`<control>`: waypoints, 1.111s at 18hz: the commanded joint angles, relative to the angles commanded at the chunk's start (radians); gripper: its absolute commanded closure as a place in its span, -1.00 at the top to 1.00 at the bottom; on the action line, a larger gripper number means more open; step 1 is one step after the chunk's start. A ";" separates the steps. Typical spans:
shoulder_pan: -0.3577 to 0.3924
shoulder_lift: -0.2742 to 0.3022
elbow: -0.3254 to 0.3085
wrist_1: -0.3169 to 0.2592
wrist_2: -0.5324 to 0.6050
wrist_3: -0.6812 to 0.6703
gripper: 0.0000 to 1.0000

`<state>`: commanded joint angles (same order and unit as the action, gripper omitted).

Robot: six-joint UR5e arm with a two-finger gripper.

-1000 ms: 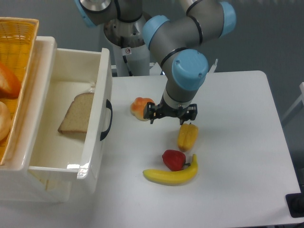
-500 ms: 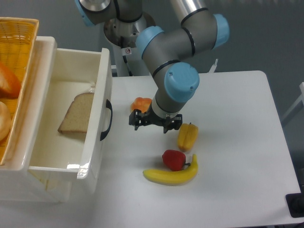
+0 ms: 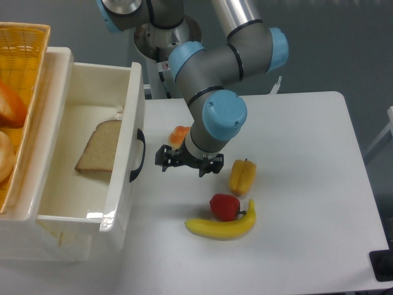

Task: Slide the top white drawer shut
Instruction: 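Lower the gripper beside the drawer front near its black handle, then push the drawer front with the gripper, sliding the drawer shut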

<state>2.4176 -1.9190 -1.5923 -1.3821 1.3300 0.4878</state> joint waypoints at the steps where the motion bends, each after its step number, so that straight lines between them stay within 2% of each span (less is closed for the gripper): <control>1: -0.003 0.000 0.000 0.000 0.000 0.000 1.00; 20: -0.026 0.002 -0.002 0.002 -0.008 0.006 1.00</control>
<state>2.3915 -1.9175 -1.5938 -1.3806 1.3223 0.4939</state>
